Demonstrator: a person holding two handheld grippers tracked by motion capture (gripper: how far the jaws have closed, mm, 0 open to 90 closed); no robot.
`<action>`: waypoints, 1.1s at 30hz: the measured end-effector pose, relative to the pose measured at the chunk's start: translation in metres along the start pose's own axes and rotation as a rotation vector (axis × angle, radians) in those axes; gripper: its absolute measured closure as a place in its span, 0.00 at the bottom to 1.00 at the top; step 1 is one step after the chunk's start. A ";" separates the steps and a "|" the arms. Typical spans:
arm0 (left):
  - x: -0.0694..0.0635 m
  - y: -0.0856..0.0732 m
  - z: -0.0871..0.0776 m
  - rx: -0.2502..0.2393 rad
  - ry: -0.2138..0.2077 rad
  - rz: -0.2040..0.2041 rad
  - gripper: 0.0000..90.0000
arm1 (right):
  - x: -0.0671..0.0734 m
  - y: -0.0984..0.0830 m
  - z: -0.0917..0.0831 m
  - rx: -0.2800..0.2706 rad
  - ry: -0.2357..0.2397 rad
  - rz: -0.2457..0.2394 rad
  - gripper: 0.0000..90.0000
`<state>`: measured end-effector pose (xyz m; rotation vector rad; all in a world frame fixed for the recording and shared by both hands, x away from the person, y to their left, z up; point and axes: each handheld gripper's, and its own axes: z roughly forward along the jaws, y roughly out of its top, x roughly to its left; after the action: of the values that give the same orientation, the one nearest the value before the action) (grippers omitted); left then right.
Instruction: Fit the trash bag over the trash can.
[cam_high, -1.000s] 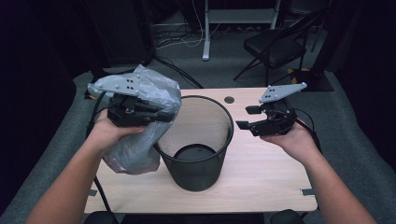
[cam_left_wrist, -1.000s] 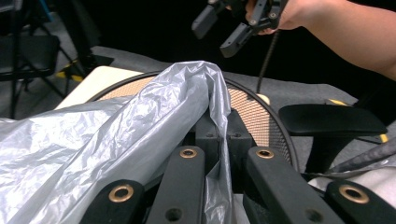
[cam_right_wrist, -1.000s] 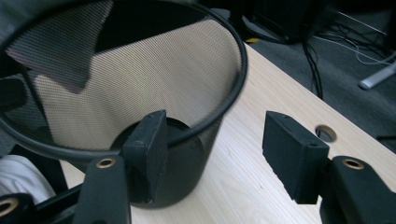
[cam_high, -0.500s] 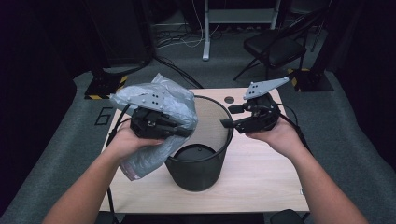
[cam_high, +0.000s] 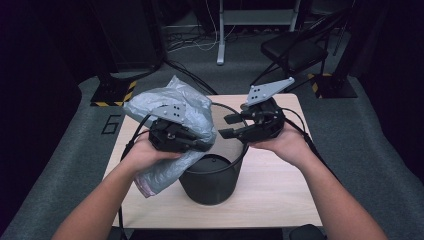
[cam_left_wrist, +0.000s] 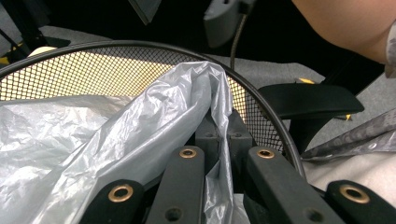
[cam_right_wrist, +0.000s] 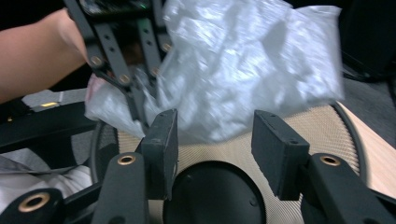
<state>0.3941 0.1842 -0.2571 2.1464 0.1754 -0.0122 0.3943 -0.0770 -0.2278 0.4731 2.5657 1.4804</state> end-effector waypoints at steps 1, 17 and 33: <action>0.000 0.000 0.000 0.005 0.002 0.000 0.97 | 0.001 0.001 0.002 -0.004 0.011 -0.006 0.56; 0.000 0.000 0.001 0.011 0.002 0.001 0.91 | 0.010 0.007 0.027 0.047 0.138 -0.055 0.82; -0.008 -0.012 -0.063 -0.055 0.169 -0.017 0.60 | 0.012 -0.015 0.022 0.119 0.092 -0.115 0.99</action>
<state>0.3812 0.2419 -0.2318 2.0902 0.2891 0.1625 0.3856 -0.0618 -0.2515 0.2712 2.7121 1.3478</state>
